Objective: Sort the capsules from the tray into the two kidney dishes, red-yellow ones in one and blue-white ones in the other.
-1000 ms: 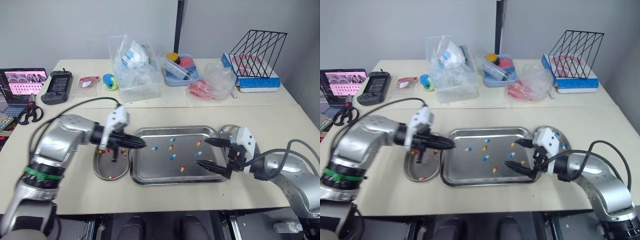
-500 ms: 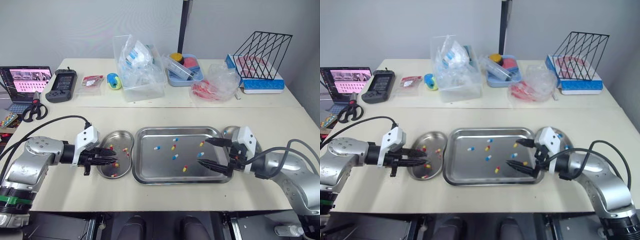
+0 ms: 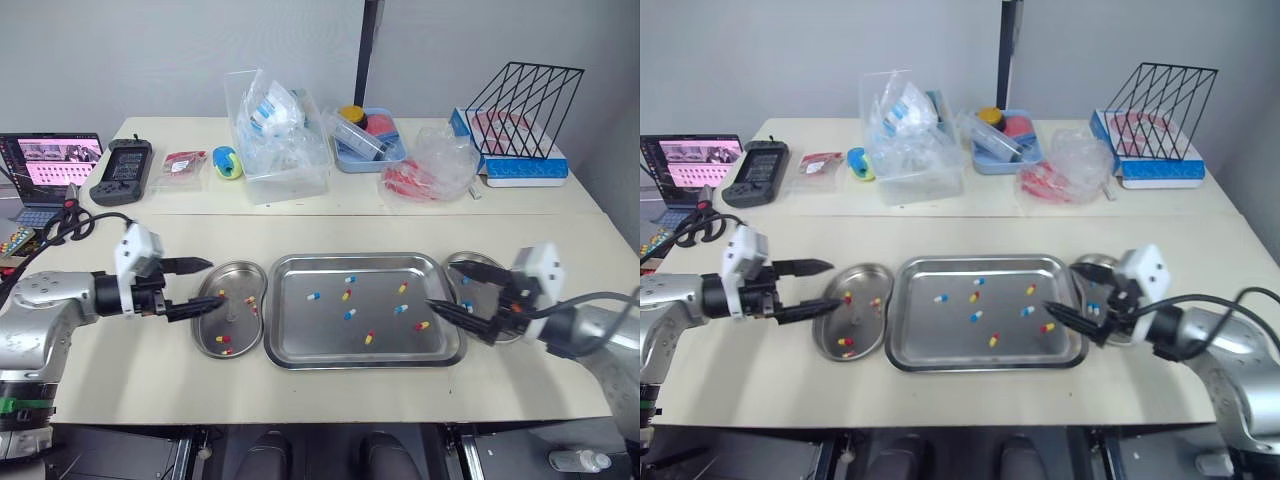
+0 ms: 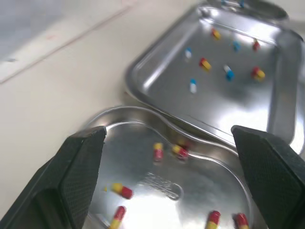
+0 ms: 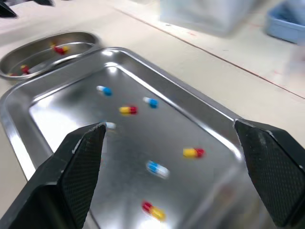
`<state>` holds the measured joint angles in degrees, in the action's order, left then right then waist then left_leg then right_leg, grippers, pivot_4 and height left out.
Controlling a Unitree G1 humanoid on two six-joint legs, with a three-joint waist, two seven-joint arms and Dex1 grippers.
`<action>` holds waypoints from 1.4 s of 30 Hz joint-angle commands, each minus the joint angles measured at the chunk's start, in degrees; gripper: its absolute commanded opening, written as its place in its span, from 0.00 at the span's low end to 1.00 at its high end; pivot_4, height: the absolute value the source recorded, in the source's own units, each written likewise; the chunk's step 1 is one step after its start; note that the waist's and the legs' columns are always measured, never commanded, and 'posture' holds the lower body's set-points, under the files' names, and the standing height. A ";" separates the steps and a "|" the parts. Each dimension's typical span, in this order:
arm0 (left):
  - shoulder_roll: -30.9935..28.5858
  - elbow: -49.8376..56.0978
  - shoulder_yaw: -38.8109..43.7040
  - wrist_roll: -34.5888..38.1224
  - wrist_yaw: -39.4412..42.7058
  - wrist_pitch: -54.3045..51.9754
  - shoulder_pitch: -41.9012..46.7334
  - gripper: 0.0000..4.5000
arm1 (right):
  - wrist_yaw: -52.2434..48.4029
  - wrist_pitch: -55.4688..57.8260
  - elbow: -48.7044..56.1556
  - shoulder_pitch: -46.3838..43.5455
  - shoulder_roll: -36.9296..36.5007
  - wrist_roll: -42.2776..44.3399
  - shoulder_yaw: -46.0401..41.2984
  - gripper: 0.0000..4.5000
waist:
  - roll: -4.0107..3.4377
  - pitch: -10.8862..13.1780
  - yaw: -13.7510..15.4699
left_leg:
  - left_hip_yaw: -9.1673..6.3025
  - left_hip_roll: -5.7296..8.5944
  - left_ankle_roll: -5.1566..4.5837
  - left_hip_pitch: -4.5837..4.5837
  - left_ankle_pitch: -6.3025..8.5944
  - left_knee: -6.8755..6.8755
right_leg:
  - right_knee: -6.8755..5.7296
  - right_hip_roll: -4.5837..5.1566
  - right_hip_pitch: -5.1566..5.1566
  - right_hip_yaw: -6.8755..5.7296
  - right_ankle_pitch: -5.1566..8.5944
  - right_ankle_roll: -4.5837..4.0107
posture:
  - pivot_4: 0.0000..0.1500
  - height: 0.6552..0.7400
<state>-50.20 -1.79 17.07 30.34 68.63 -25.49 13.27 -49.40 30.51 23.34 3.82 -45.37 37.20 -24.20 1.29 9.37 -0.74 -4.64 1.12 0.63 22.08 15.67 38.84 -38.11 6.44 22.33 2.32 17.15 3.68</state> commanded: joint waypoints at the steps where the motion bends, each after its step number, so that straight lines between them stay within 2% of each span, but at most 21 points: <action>1: 0.03 -1.96 6.61 -0.78 -4.78 2.25 -3.81 0.99 | 1.88 -0.49 0.13 4.27 1.45 2.40 -11.03 1.00 | 0.00 0.00 -0.01 | 0.01 0.00 0.00 -0.02 0.00 -0.02 | 0.00 0.00 0.00 0.03 0.00 0.00 | 1.00 0.85; 6: 2.11 -4.46 13.76 -1.83 -9.55 6.51 -11.98 0.99 | 1.46 -3.17 -3.35 11.64 3.31 0.35 -18.97 1.00 | 0.00 -0.01 -0.07 | 0.05 -0.02 0.00 -0.12 0.00 -0.12 | 0.02 0.01 -0.03 0.07 0.00 0.00 | 1.00 0.85; 11: 3.19 -8.93 17.16 -3.48 -11.90 11.69 -17.11 0.99 | 1.47 -6.45 -8.08 14.82 4.29 -1.58 -21.65 1.00 | 0.00 0.00 -0.04 | 0.10 -0.03 -0.02 -0.19 0.01 -0.11 | 0.03 0.02 -0.10 0.10 0.00 0.00 | 1.00 0.85; 22: 4.27 -6.87 16.54 -2.09 -12.73 12.73 -17.73 0.99 | 2.69 -8.64 -9.37 15.74 6.47 -2.17 -20.62 1.00 | -0.01 -0.01 -0.07 | 0.08 -0.02 -0.01 -0.20 0.01 -0.13 | 0.02 0.04 -0.14 0.10 0.00 0.00 | 1.00 0.85; 42: 5.80 -1.20 16.36 -0.65 -13.75 10.41 -17.79 0.99 | 3.49 -6.08 -8.29 11.26 4.60 -1.30 -16.91 1.00 | -0.02 -0.02 -0.01 | 0.08 -0.02 -0.01 -0.19 0.01 -0.13 | 0.02 0.04 -0.14 0.09 0.00 0.00 | 1.00 0.85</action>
<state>-44.38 -5.13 32.40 28.54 55.10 -15.29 -4.60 -45.99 24.32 13.07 15.69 -39.38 35.03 -40.73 1.27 9.36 -0.75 -4.56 1.11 0.62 21.88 15.69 38.72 -38.09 6.48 22.19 2.41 17.15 3.68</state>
